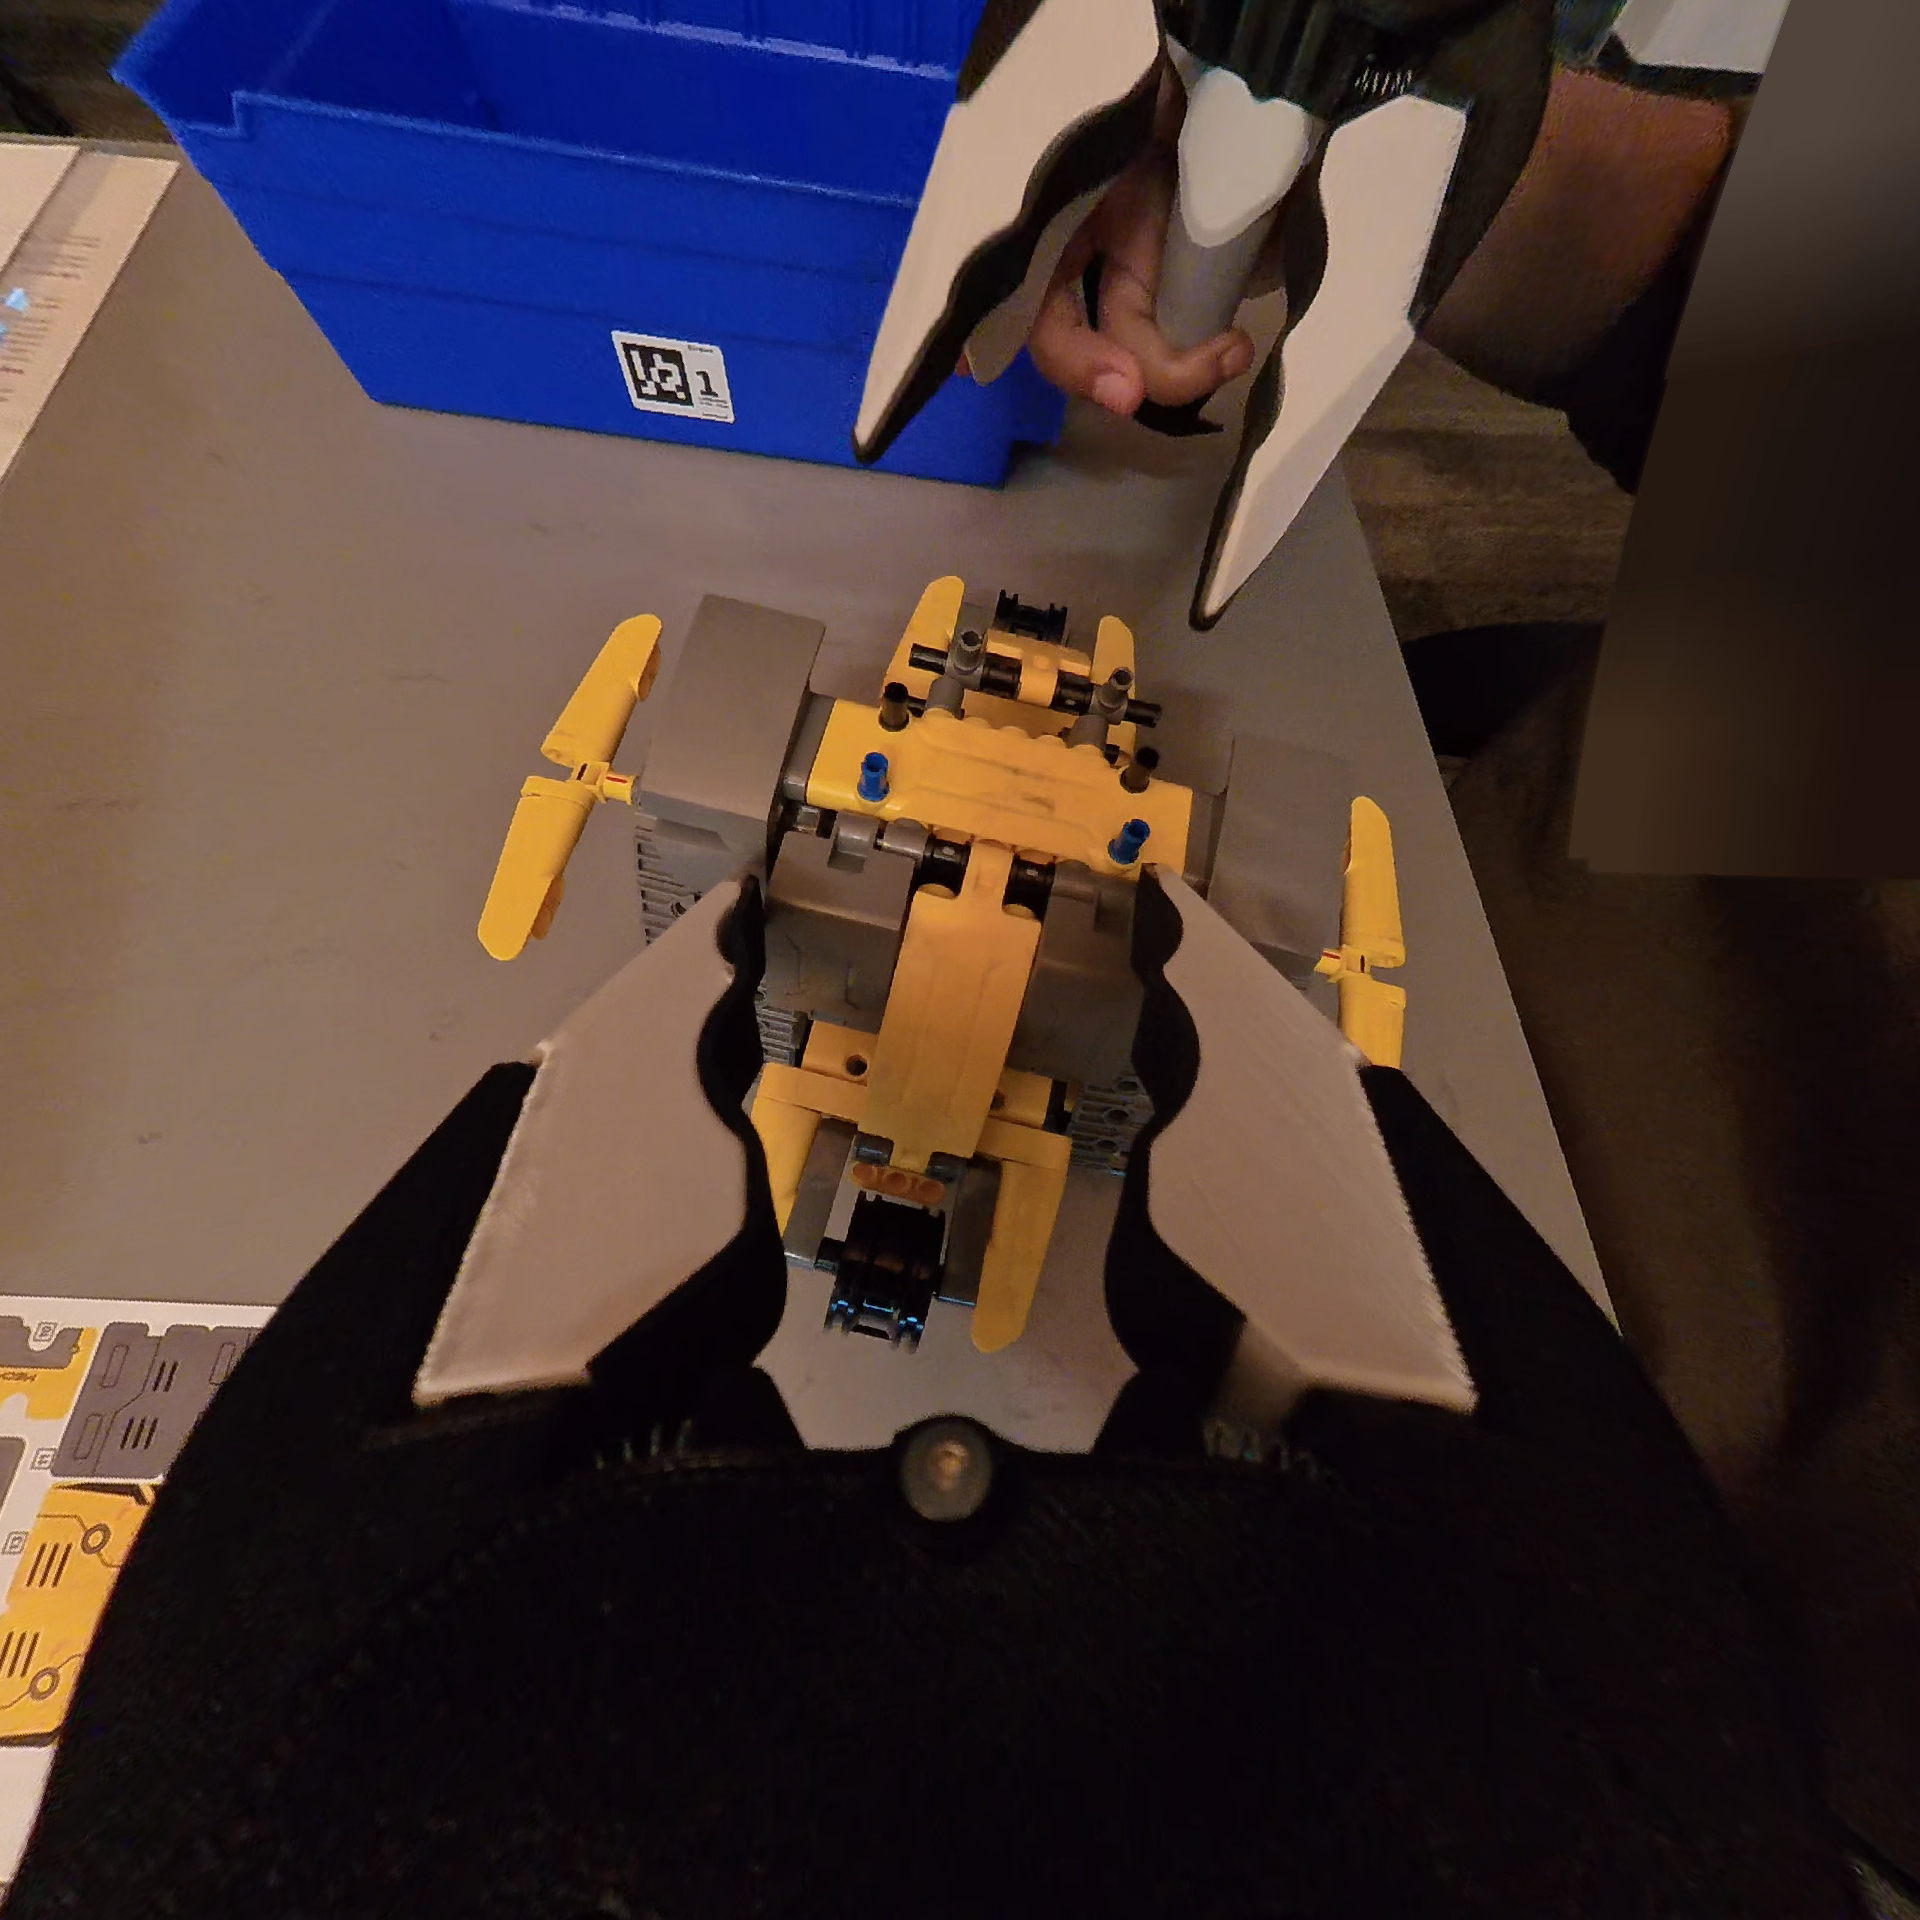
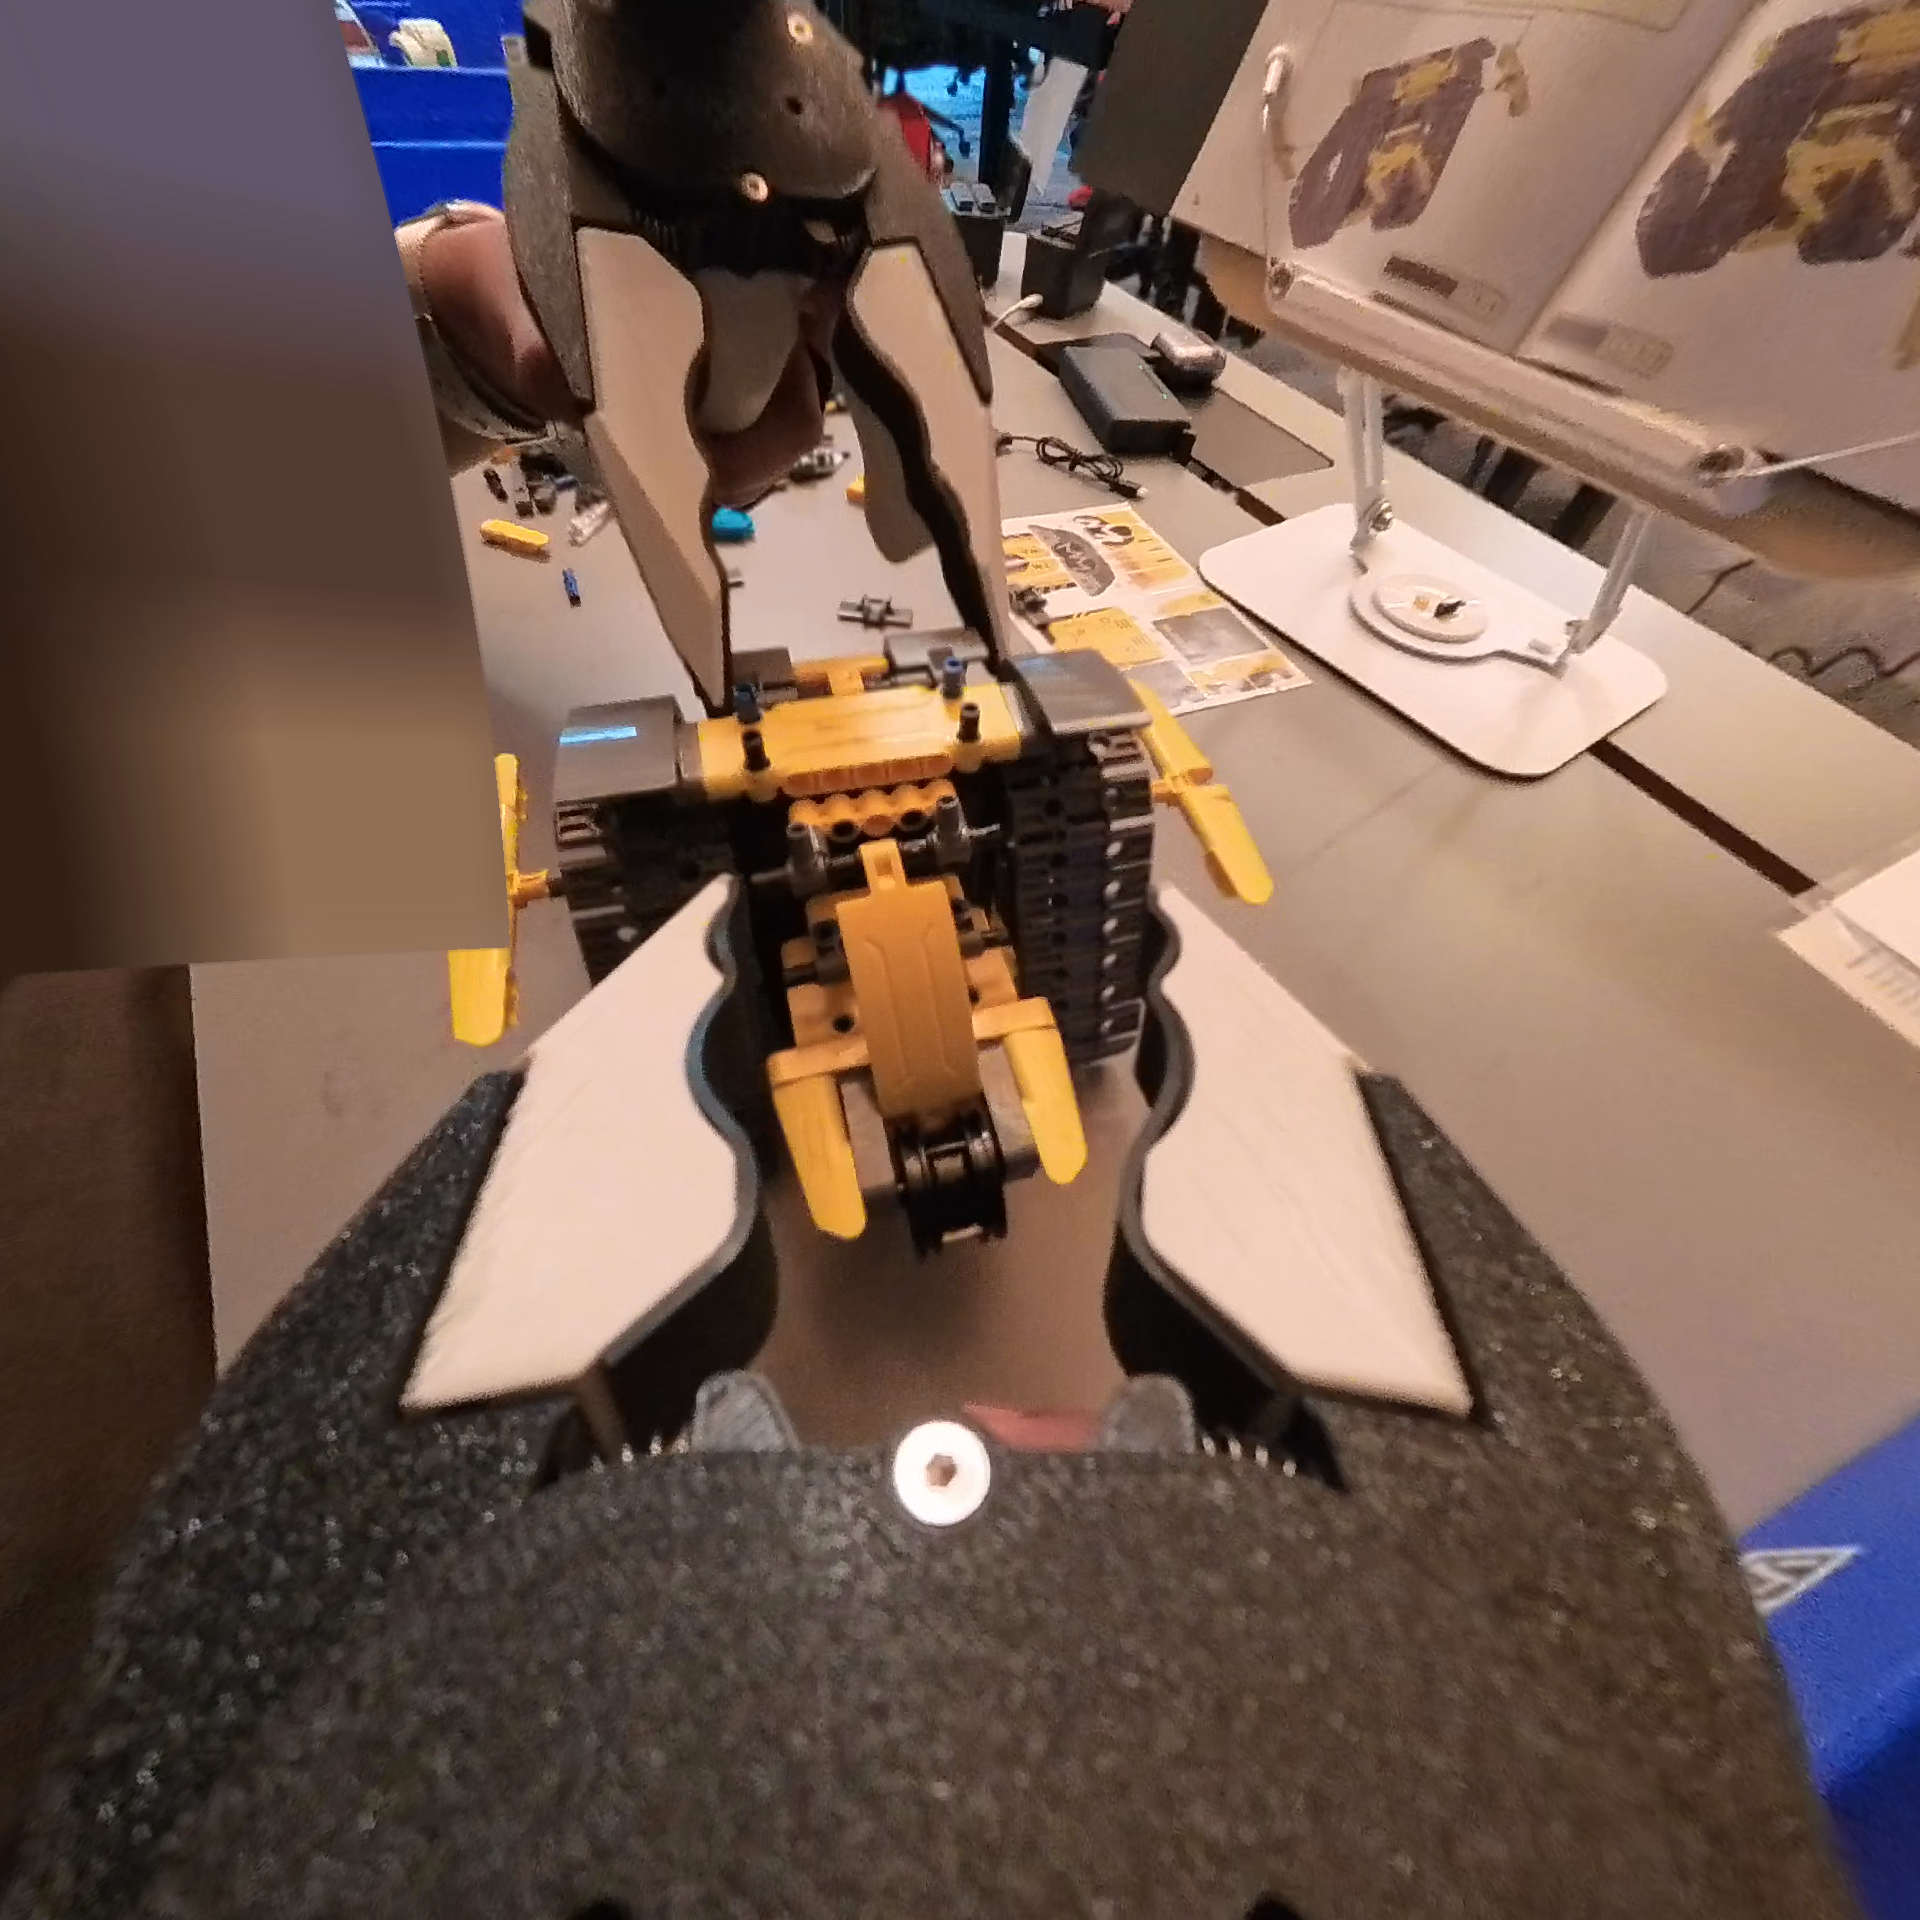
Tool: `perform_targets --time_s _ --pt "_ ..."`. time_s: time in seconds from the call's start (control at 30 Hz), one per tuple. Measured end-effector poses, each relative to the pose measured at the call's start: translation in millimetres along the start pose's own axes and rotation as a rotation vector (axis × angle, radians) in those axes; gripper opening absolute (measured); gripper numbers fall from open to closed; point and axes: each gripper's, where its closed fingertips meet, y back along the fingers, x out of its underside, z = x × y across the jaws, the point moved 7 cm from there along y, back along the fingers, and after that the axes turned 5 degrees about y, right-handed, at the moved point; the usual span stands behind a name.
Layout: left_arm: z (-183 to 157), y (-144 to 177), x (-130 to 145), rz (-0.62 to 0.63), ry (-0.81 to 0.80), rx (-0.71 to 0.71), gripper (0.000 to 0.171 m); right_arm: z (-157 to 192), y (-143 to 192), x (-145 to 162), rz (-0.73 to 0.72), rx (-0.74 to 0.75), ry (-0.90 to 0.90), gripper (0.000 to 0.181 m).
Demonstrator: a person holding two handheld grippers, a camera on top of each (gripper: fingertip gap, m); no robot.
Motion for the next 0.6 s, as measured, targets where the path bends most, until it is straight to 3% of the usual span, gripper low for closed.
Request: perform_targets --time_s 0.37,0.6 --pt "-1 0 1 -0.021 0.015 -0.009 0.069 4 -28 19 0.002 -0.171 -0.079 0.074" --pt "-1 0 2 -0.022 0.012 -0.007 0.069 5 -34 19 -0.039 -0.185 -0.02 0.067"
